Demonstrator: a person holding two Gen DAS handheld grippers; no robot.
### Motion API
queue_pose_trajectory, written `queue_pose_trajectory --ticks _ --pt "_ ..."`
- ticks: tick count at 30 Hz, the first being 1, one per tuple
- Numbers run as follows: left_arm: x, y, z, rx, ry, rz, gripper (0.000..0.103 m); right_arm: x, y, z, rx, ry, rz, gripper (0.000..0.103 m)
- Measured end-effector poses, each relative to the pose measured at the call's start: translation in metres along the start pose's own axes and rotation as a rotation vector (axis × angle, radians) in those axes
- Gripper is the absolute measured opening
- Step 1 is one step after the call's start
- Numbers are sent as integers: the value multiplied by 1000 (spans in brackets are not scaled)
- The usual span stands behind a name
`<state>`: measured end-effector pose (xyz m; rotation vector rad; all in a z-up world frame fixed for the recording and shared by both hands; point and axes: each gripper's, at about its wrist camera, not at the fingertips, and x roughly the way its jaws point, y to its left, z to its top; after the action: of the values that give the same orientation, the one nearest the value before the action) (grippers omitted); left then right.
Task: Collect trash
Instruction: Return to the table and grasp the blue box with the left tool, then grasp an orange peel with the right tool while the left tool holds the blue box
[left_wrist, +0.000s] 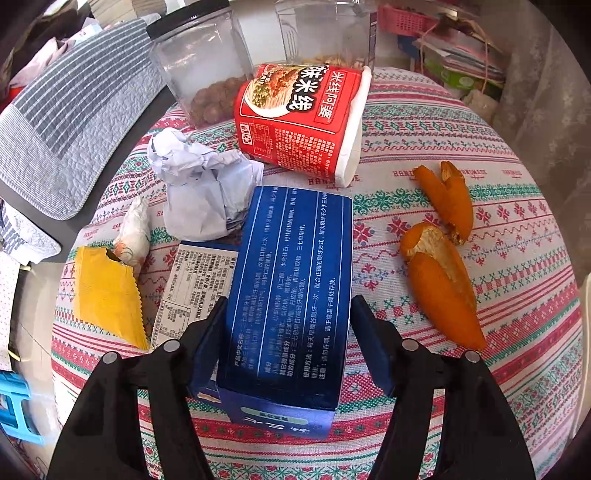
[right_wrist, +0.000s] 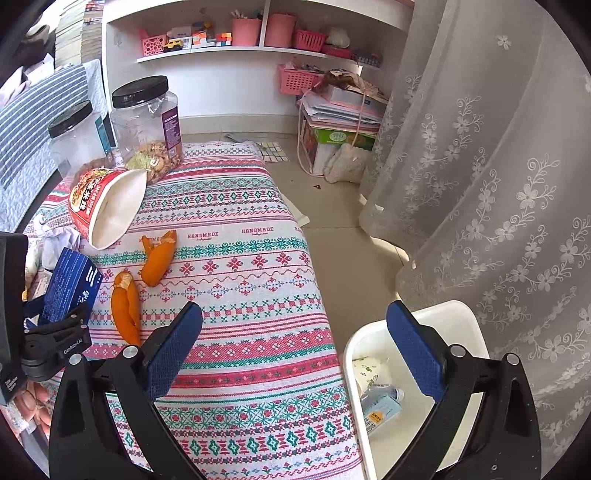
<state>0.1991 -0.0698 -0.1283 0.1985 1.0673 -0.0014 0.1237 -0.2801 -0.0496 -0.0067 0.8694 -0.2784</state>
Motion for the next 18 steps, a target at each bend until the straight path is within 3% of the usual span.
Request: queue_pose_trajectory --ticks 3,7,12,18 --pt "-9 0 0 -3 -19 -36 57 6 2 3 14 6 29 96" --pt "-30 2 0 -9 -59 -60 57 18 14 5 9 33 92 96" --pt "-60 15 0 -15 -120 -56 57 32 43 4 -28 43 159 96" --pt "-75 45 -7 -45 -132 -36 57 46 88 1 -104 49 246 96"
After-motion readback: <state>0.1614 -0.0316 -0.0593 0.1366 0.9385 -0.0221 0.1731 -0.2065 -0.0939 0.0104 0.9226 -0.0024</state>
